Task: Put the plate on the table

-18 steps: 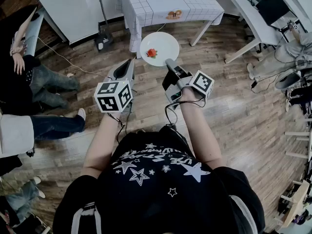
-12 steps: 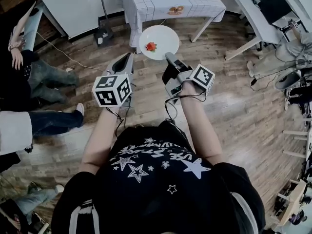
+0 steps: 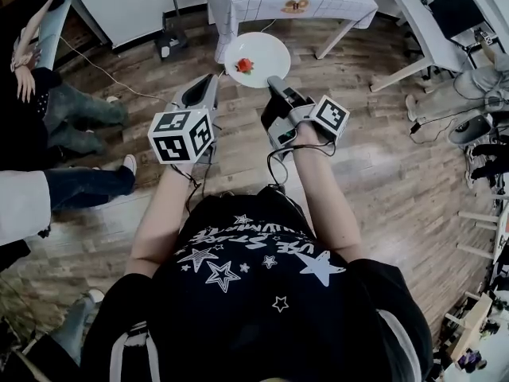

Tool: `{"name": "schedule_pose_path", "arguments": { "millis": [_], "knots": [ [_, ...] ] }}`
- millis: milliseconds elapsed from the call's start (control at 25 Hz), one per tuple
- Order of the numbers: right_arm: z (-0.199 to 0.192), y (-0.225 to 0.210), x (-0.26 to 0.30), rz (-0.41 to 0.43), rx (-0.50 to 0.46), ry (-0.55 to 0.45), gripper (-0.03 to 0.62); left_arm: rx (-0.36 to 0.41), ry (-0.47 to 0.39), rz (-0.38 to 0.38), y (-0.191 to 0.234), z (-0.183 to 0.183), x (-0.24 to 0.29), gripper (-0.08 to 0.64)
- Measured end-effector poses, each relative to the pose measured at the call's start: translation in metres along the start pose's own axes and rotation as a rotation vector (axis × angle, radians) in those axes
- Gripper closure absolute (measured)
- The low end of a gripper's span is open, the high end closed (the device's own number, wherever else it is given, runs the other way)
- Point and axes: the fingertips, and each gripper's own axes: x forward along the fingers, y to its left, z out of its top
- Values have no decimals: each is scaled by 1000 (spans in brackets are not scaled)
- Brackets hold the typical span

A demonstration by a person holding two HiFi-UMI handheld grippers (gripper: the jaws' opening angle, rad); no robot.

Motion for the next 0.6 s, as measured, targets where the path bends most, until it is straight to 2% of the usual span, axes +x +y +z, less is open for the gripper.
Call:
{"name": "schedule_pose_path", "arguments": {
  "millis": [200, 400, 600],
  "knots": [
    [-16, -15, 8, -30, 69, -10, 568, -16, 19, 7, 20, -6, -4, 551],
    [-27, -29, 16, -40, 55, 16, 568, -45, 26, -1, 40, -20, 0, 551],
    [-9, -27, 20, -61, 35, 7, 568, -53, 37, 12, 38, -19, 9, 551]
  ]
}}
